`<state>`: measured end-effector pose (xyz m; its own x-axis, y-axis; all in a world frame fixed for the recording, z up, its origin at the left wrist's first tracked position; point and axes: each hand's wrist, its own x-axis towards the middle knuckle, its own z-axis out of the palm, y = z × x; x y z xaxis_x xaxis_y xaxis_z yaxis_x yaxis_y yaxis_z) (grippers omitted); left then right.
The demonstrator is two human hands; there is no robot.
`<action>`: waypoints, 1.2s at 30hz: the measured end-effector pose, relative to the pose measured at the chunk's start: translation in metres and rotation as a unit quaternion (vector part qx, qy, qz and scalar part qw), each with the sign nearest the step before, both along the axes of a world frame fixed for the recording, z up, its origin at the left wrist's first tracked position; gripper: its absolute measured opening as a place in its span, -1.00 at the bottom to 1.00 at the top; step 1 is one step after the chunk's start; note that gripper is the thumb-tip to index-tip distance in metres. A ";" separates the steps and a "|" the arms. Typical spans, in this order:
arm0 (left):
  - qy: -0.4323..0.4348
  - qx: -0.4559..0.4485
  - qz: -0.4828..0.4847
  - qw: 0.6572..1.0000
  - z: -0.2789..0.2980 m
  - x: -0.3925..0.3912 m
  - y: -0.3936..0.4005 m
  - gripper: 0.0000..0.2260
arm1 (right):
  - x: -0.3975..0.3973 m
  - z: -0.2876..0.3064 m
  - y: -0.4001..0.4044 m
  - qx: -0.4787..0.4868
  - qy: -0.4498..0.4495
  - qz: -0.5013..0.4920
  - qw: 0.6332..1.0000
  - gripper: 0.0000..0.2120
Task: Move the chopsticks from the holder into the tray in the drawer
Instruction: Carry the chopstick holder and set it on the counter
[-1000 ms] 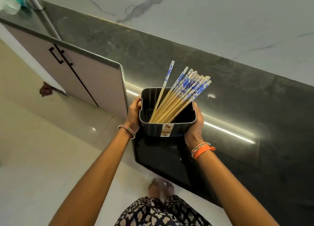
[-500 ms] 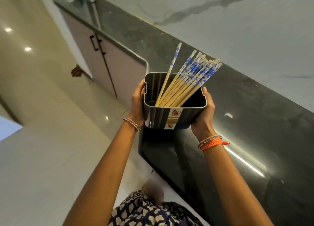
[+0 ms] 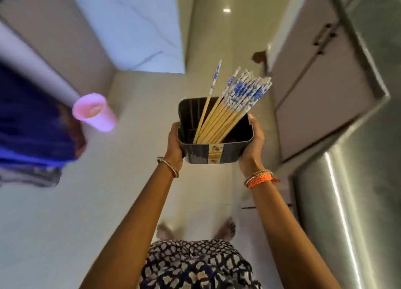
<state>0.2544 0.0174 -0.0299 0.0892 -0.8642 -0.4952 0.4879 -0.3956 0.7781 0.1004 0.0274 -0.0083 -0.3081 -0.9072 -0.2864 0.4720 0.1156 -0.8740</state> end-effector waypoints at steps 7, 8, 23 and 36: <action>0.042 -0.044 0.261 0.964 -0.009 0.225 0.090 -0.53 | 0.247 -0.028 0.011 0.044 -0.053 0.266 0.962 -0.73; 0.033 -0.047 0.302 0.952 -0.011 0.261 0.107 -0.54 | 0.288 -0.030 0.019 0.053 -0.059 0.297 0.952 -0.73; -0.084 -0.031 0.662 0.744 -0.027 0.582 0.296 -0.64 | 0.724 -0.048 0.132 0.017 -0.055 0.640 0.766 -0.77; -0.106 -0.069 0.737 0.663 0.010 0.863 0.327 -0.54 | 1.042 -0.014 0.166 -0.010 -0.026 0.730 0.683 -0.72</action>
<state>1.1173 0.3441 -0.0202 0.9430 0.2049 -0.2621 0.1393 0.4721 0.8705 1.1422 0.1933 -0.0224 0.9389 -0.2405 -0.2464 -0.1037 0.4850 -0.8684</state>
